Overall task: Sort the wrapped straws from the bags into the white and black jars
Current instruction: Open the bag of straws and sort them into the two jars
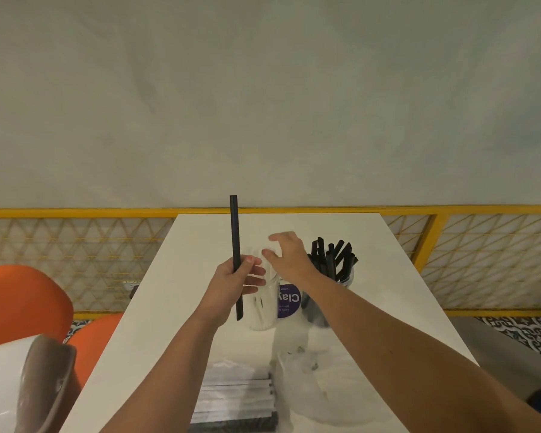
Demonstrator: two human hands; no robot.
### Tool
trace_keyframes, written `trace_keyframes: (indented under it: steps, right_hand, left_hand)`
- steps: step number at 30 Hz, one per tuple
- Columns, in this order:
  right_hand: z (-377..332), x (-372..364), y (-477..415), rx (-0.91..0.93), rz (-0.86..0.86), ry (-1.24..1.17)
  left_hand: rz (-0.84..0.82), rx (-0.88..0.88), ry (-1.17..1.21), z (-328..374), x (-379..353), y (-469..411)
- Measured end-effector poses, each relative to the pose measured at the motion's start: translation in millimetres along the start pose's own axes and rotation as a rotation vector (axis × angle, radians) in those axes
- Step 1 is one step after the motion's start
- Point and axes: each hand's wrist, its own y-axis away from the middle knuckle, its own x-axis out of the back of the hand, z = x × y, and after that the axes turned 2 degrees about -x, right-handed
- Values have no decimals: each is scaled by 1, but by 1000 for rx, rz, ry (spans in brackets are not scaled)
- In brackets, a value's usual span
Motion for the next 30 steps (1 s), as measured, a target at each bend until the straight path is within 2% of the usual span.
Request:
trace_keyframes:
  steps: [3,7,13,17,21,30]
  right_hand:
    - [-18,20,6,112,68,-185]
    - [-41,48,10,179,6,-372]
    - [-37,84,13,260,80,-218]
    - [-30,111,17,287,272,-120]
    - [-9,124,21,306,405,-35]
    - [68,101,26,47,343,-22]
  left_hand:
    - [-71,-5,-13,2,-7,1]
    - [-165,15,-23,9,-26,0]
    - [-246,-30,-12,19,-61,1]
    - [-184,-93,-143,19,-74,-7]
    - [-157,-52,-272,11,-82,-14]
    - [-245,68,-474,-9,-98,-31]
